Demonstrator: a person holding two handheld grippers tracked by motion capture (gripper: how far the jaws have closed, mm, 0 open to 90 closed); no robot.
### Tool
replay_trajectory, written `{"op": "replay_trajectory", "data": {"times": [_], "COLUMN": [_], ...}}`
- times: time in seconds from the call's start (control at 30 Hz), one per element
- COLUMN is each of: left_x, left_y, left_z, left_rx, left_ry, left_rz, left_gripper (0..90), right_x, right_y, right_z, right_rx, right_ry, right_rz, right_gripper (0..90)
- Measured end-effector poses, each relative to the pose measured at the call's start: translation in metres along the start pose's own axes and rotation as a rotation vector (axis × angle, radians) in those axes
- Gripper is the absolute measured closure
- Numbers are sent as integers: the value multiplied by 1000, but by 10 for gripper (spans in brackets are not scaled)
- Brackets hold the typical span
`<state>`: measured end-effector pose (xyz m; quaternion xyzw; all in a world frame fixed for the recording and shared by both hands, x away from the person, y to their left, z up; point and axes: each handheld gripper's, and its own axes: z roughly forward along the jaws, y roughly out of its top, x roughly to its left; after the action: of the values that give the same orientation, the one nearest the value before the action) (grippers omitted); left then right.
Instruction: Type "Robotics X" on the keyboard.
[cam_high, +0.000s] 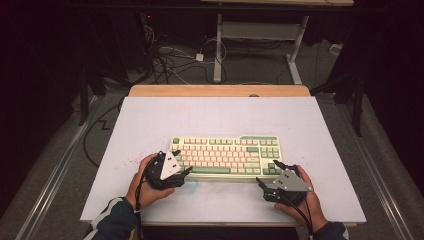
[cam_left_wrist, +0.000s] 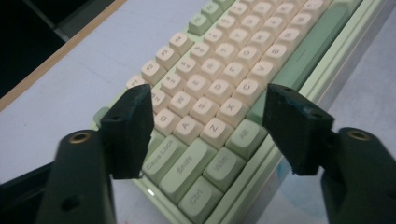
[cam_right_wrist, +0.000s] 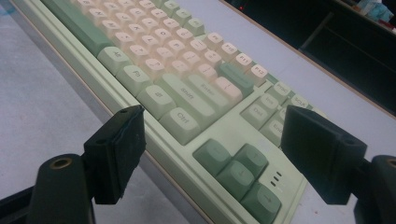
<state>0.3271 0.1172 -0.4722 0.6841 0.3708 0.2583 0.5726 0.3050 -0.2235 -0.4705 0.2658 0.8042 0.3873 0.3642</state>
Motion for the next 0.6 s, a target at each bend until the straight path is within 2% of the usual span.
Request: {"op": "replay_trajectory", "data": {"times": [0.07, 0.2, 0.37, 0.6], "left_x": [3, 10, 17, 26], "left_y": [-4, -9, -12, -15], "left_z": [-3, -7, -14, -21], "left_rx": [6, -5, -5, 7], "left_ry": [3, 38, 32, 60], "left_rz": [-7, -8, -19, -3], "left_gripper": [244, 206, 191, 214], "right_x": [0, 0, 0, 1], "right_y": [0, 0, 1, 0], "right_z": [0, 0, 0, 1], "right_rx": [2, 1, -2, 6], "right_ry": [3, -1, -3, 6], "right_rz": [-1, 0, 0, -7], "right_gripper": [226, 224, 223, 221]}}
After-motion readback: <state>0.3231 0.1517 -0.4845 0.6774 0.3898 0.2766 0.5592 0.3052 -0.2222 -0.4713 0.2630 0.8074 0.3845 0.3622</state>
